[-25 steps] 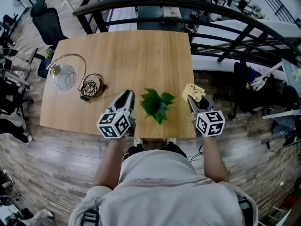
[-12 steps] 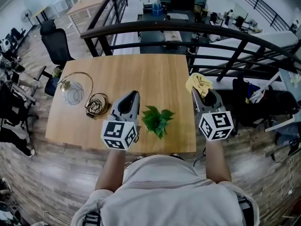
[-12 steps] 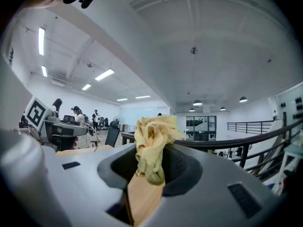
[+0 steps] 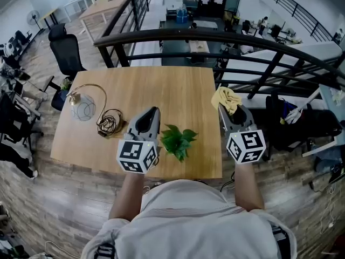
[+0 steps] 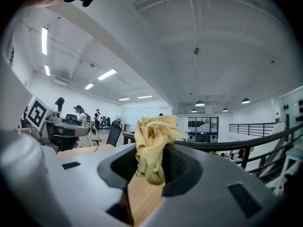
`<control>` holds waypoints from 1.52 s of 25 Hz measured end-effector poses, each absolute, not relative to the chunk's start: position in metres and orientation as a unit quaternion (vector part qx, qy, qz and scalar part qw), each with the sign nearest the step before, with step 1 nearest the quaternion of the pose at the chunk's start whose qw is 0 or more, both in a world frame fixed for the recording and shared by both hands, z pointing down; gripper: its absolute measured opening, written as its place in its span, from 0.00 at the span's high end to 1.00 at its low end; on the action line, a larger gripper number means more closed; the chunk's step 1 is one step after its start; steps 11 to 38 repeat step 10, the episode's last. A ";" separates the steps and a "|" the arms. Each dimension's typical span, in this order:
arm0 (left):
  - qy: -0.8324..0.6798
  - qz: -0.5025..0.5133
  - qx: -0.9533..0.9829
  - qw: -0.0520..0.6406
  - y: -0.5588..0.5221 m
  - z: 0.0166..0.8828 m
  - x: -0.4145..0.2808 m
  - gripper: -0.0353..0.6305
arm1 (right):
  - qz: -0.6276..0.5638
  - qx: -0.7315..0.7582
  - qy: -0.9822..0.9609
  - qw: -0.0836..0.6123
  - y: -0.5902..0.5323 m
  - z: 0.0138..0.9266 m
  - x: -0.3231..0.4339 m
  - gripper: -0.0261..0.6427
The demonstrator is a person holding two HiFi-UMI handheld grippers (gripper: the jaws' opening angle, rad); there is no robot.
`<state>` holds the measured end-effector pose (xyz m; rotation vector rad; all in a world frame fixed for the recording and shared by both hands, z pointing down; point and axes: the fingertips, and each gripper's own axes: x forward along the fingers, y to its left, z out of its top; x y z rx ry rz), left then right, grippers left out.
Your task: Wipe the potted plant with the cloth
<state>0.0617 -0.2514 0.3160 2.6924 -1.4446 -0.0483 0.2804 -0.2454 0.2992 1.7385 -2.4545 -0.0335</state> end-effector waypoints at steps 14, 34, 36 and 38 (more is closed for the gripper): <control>-0.476 -0.011 0.878 0.046 -0.249 0.318 0.066 0.90 | -0.006 0.574 -0.816 0.071 -0.243 0.305 0.282 0.69; -0.476 -0.011 0.878 0.046 -0.249 0.318 0.066 0.90 | -0.006 0.574 -0.816 0.071 -0.243 0.305 0.282 0.69; -0.476 -0.011 0.878 0.046 -0.249 0.318 0.066 0.90 | -0.006 0.574 -0.816 0.071 -0.243 0.305 0.282 0.69; -0.476 -0.011 0.878 0.046 -0.249 0.318 0.066 0.90 | -0.006 0.574 -0.816 0.071 -0.243 0.305 0.282 0.69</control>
